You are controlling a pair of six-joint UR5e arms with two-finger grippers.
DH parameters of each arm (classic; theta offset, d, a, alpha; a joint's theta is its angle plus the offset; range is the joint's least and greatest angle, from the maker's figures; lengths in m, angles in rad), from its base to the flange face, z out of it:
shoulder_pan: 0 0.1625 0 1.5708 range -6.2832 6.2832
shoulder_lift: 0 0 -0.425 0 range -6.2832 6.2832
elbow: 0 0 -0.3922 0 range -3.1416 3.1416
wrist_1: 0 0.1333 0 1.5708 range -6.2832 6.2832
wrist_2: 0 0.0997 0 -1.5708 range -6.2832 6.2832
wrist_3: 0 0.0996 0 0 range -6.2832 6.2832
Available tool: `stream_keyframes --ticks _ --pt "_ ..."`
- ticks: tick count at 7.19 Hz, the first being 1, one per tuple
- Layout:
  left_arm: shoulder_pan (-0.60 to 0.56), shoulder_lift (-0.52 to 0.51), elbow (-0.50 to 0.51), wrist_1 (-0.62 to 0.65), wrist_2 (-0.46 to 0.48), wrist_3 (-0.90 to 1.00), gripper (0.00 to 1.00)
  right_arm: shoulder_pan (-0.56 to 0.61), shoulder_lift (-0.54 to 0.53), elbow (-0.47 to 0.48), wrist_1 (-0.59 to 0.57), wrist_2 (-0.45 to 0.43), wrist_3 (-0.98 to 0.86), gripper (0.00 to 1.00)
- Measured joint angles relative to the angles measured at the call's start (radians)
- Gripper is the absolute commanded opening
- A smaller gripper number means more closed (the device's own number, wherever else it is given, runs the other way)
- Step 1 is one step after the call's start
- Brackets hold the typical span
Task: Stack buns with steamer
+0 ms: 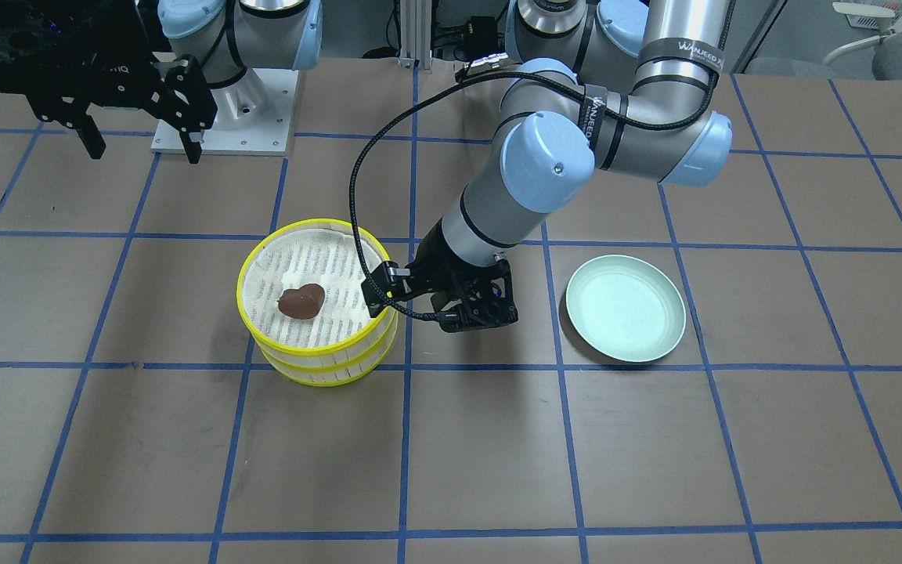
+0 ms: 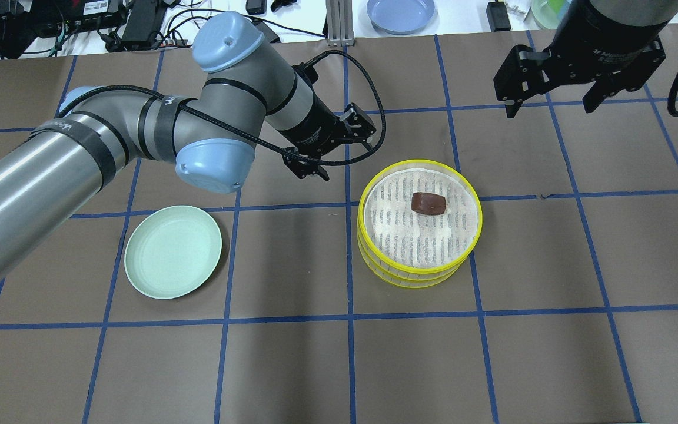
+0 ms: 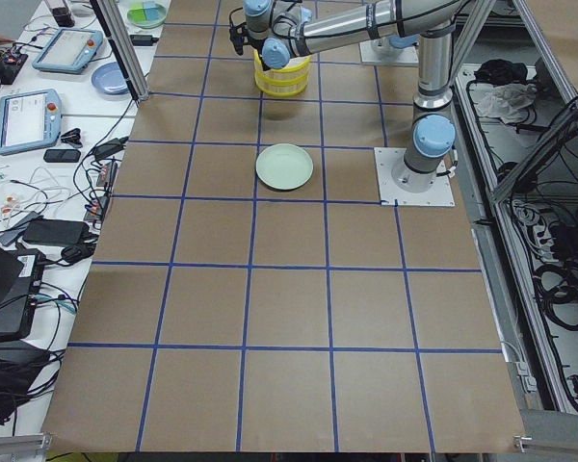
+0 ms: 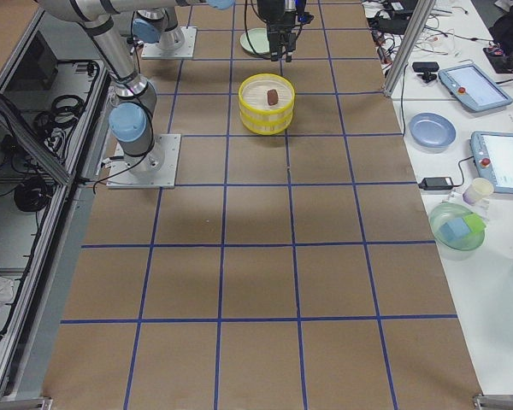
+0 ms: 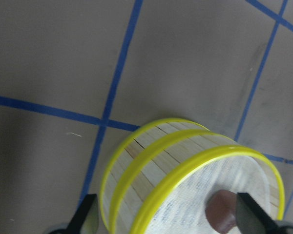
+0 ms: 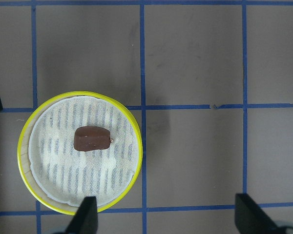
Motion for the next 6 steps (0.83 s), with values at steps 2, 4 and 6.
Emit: stream_keyframes --ticks 2,4,6 --pt "0.051 0.063 0.086 -0.205 0.215 0.202 1.0 0.001 0.0 0.0 0.001 0.003 0.0 1.0" --pt "0.123 0.137 0.169 -0.385 0.353 0.411 1.0 0.001 0.0 0.001 0.001 0.003 0.0 1.0" --pt "0.192 0.216 0.19 -0.471 0.399 0.507 1.0 0.001 -0.001 0.001 0.002 0.0 0.0 1.0"
